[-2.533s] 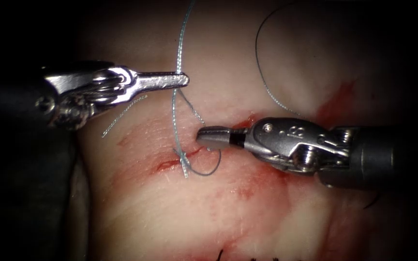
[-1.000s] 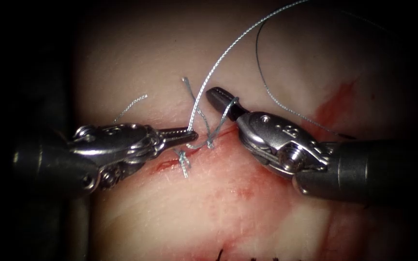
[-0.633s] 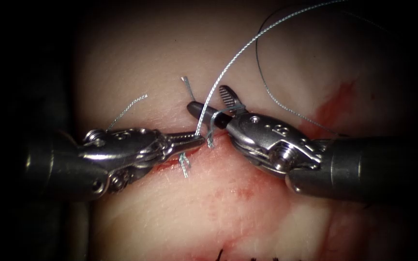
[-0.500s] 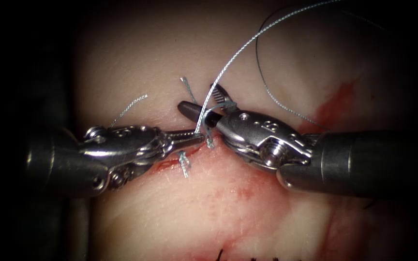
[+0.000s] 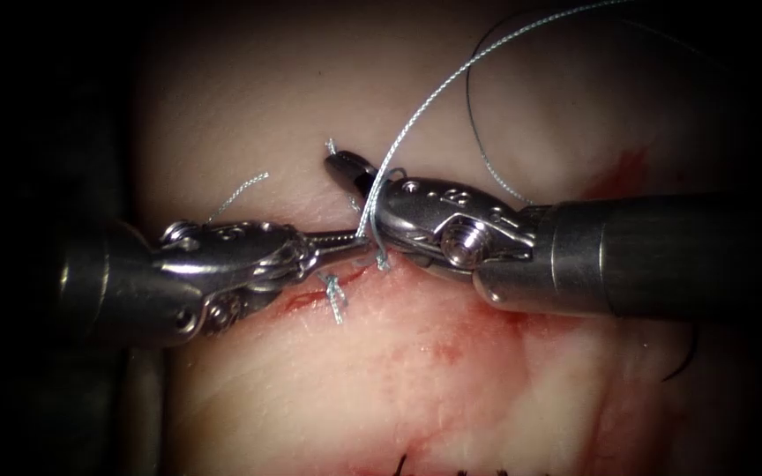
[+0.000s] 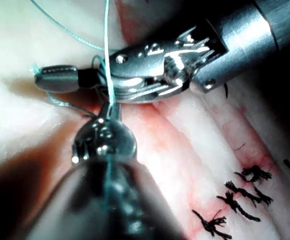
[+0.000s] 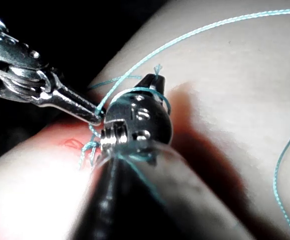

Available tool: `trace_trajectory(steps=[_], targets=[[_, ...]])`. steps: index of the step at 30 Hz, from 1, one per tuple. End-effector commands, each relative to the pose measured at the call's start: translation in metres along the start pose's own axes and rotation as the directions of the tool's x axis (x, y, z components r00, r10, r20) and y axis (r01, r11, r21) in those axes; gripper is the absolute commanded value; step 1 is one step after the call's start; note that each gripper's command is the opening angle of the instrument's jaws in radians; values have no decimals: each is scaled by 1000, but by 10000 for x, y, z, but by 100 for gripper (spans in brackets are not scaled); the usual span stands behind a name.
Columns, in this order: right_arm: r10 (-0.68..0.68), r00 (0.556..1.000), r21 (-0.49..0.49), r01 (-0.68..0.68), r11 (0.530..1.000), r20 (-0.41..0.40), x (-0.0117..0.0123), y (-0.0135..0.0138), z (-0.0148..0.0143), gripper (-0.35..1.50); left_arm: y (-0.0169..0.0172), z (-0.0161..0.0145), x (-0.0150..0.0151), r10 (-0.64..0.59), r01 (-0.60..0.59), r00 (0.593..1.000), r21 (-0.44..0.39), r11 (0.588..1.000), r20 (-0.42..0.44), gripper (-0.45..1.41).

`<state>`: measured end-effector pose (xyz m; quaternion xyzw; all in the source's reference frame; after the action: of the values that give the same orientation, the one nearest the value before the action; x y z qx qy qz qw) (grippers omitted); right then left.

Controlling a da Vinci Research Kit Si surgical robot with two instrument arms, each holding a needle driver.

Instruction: Wound Closure

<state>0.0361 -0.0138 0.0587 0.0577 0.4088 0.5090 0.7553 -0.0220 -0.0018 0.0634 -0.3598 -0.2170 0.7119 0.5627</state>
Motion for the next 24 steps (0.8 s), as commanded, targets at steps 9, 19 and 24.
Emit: trace_trajectory(steps=[9, 19, 24], targets=[[24, 999, 25, -24, 999, -32, -6, 4, -35, -35, -30, -3, 20, 6, -6, 1000, 72, 997, 0, -45], [-64, 998, 235, 57, 970, 24, -54, 24, -69, -35, -101, 5, 43, 116, -118, 993, 242, 963, 23, -45], [-138, 984, 306, 98, 947, 113, -72, 20, -89, -35, -115, 0, 50, 142, -144, 990, 292, 946, 27, -45]])
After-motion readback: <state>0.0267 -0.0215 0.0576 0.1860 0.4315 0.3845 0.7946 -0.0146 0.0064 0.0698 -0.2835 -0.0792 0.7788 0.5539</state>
